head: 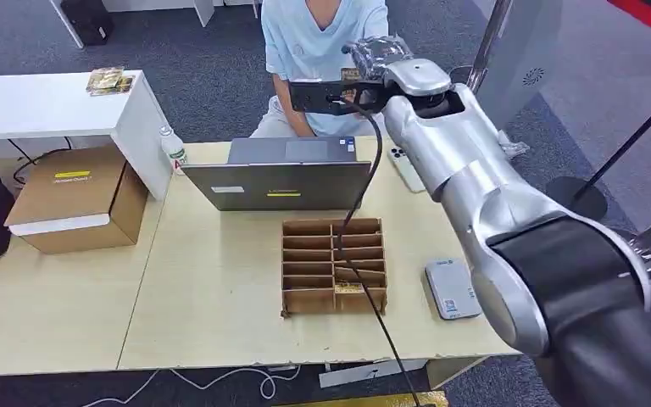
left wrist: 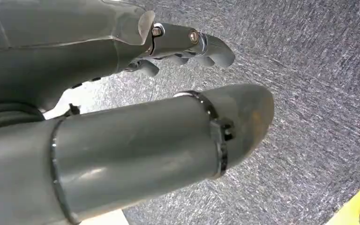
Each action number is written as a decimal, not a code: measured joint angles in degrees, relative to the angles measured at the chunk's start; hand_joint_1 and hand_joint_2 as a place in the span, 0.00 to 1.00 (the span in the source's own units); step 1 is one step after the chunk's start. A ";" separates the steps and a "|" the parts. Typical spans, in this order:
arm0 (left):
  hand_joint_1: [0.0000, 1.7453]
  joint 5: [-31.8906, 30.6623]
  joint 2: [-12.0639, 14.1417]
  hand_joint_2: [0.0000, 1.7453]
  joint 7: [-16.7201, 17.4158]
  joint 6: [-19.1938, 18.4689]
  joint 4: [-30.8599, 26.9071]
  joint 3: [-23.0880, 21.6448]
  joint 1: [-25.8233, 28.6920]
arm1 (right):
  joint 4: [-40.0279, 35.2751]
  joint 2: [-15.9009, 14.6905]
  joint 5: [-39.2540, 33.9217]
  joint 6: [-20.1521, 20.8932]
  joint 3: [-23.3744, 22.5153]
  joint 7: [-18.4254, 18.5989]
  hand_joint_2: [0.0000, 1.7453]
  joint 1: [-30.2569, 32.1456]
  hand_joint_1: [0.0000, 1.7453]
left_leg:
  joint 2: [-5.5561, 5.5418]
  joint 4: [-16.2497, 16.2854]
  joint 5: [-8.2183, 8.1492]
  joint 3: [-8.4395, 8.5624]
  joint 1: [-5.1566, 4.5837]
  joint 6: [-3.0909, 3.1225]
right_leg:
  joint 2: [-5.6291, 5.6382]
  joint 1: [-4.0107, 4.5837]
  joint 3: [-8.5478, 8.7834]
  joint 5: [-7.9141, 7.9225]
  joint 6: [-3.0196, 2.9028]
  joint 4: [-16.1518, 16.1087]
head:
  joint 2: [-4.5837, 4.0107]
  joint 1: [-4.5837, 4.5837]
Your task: Pass the card to the sensor for recognition and then transmit it.
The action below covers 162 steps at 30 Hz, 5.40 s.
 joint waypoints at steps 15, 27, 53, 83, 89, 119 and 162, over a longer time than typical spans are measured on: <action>0.00 0.00 0.00 0.00 0.00 0.24 0.00 -0.02 0.03 | 0.15 -0.02 -0.81 -0.83 -1.16 0.50 1.00 0.89 0.00 | 0.00 0.00 0.00 0.01 0.00 0.00 | 0.00 0.00 0.00 0.00 0.00 0.00 | 0.00 0.00; 0.00 0.00 0.00 0.00 0.46 0.46 0.00 0.00 0.08 | -2.80 -0.15 -11.38 -5.70 -5.88 -5.60 1.00 1.78 0.00 | 0.00 0.00 0.00 0.00 0.00 0.00 | 0.00 0.00 -0.01 0.00 0.00 0.00 | 0.00 0.00; 0.00 0.26 0.00 0.00 2.31 3.43 0.00 4.08 3.61 | -73.84 -14.87 -95.11 16.22 -13.68 -30.37 1.00 61.91 0.00 | -0.12 -0.04 -0.24 0.00 0.03 -0.01 | -0.12 0.03 0.03 -0.20 -0.02 -0.15 | 0.00 0.00; 0.00 0.02 -0.52 0.00 5.03 4.11 0.00 5.75 3.76 | -85.11 -1.18 -11.29 -50.80 -10.12 -45.31 1.00 97.02 0.00 | 0.05 -0.12 -0.35 0.17 0.08 -0.14 | 0.00 0.06 0.17 -0.40 -0.12 -0.07 | 0.00 0.02; 0.00 0.13 -0.59 0.00 5.00 4.02 0.00 5.79 3.76 | -77.45 -0.20 -2.23 -50.80 -7.83 -36.05 1.00 94.34 0.00 | 0.06 -0.12 -0.35 0.18 0.07 -0.14 | 0.01 0.06 0.17 -0.38 -0.11 -0.07 | 0.00 -0.02; 0.00 0.00 -0.48 0.00 4.50 4.20 0.00 5.22 3.64 | -64.94 -13.86 7.17 -43.08 16.26 8.44 1.00 84.87 0.18 | 0.05 -0.11 -0.35 0.17 0.08 -0.14 | 0.01 0.06 0.15 -0.39 -0.11 -0.07 | 0.00 0.00; 0.00 0.00 -0.46 0.00 2.89 4.48 0.00 0.07 2.97 | -57.97 -9.68 8.39 -39.08 11.54 4.98 1.00 78.89 0.56 | 0.05 -0.11 -0.34 0.17 0.08 -0.14 | 0.01 0.06 0.16 -0.38 -0.12 -0.06 | 0.00 0.00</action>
